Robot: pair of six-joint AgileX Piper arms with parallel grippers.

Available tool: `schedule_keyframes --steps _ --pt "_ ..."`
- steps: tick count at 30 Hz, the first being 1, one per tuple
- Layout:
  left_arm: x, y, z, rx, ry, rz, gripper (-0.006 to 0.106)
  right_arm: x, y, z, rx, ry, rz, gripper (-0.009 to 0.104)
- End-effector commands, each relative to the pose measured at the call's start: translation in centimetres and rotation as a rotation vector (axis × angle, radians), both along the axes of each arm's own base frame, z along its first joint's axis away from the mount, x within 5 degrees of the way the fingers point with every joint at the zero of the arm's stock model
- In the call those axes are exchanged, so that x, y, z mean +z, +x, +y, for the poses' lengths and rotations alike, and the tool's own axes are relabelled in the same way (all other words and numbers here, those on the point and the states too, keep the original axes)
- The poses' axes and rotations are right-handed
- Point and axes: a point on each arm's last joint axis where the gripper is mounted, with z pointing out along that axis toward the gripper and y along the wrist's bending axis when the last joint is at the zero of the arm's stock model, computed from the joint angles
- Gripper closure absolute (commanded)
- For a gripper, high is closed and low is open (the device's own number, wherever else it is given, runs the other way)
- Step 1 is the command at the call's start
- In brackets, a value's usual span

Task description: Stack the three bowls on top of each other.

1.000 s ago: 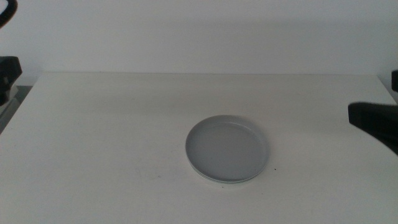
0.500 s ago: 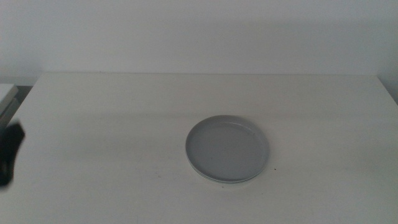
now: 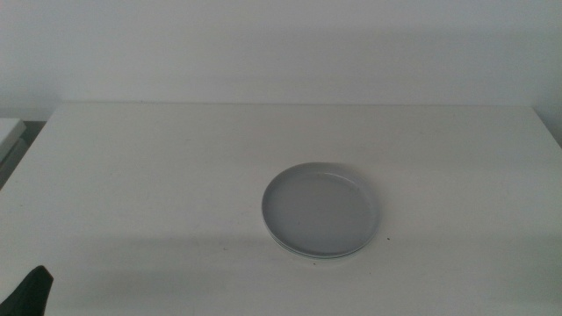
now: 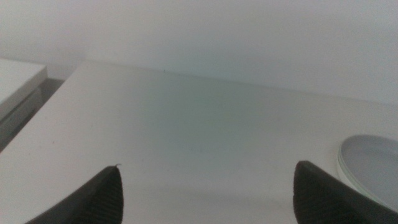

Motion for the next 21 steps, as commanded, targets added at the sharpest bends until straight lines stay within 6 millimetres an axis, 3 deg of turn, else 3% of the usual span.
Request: schedule_keyframes --steps 1,21 --pt "0.35 0.10 0.03 0.006 -0.015 -0.071 0.007 0.05 0.06 -0.19 -0.022 -0.017 -0.046 0.003" --pt "0.28 0.10 0.12 0.008 0.041 -0.067 0.007 0.12 0.06 -0.20 -0.027 0.011 -0.055 0.003"
